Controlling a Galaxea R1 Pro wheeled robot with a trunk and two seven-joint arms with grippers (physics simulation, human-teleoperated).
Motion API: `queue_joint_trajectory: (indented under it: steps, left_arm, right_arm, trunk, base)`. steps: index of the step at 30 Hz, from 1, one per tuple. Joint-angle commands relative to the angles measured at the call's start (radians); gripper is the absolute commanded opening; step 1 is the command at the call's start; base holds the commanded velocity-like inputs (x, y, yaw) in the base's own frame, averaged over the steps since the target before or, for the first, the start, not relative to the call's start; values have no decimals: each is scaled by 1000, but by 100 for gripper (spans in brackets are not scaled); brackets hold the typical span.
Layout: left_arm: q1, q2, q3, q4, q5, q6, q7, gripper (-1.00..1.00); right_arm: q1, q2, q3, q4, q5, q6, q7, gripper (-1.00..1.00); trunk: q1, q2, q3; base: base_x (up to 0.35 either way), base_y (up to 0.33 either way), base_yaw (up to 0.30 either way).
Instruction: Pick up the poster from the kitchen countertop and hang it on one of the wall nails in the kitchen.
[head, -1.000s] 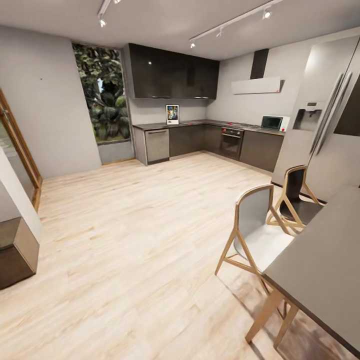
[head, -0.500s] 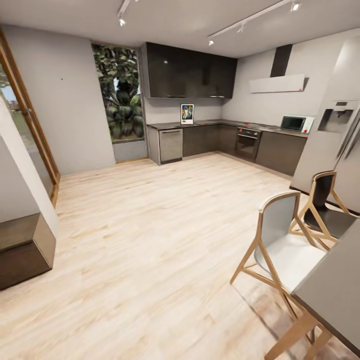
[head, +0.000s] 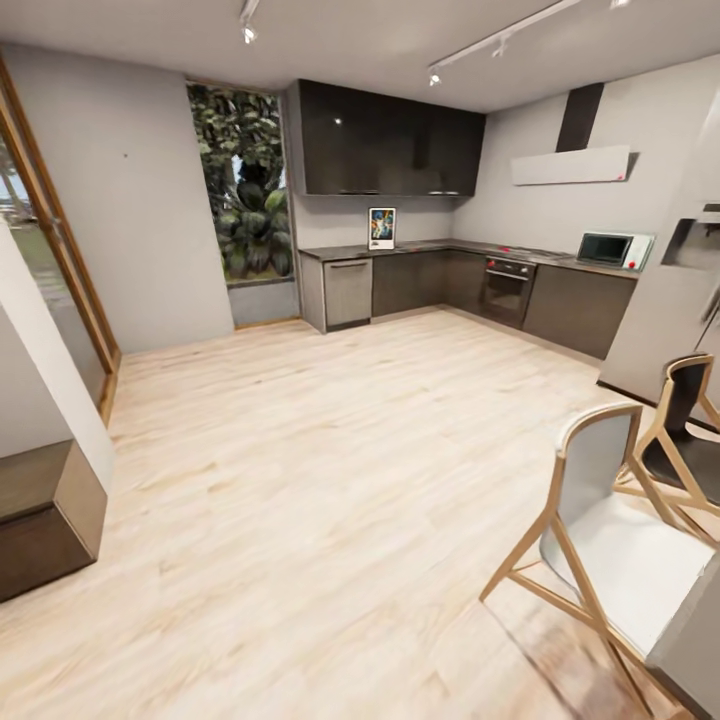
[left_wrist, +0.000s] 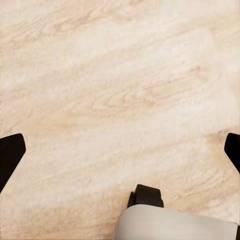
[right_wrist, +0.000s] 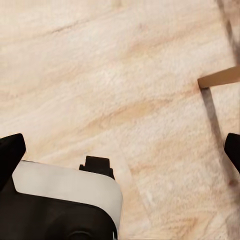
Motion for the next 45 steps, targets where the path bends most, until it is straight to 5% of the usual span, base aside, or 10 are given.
queue_joint_trajectory:
  steps: [1, 45]
  left_arm:
    - [0, 0, 1, -1, -1, -2, 0, 100]
    - [0, 0, 1, 0, -1, -2, 0, 100]
  right_arm:
    - [-1, 0, 2, 1, 10, -1, -7, 100]
    - [-1, 0, 4, 2, 16, -1, -11, 100]
  trunk:
    - [1, 0, -1]
    - [1, 0, -1]
  base:
    - [327, 171, 1]
    - [321, 155, 0]
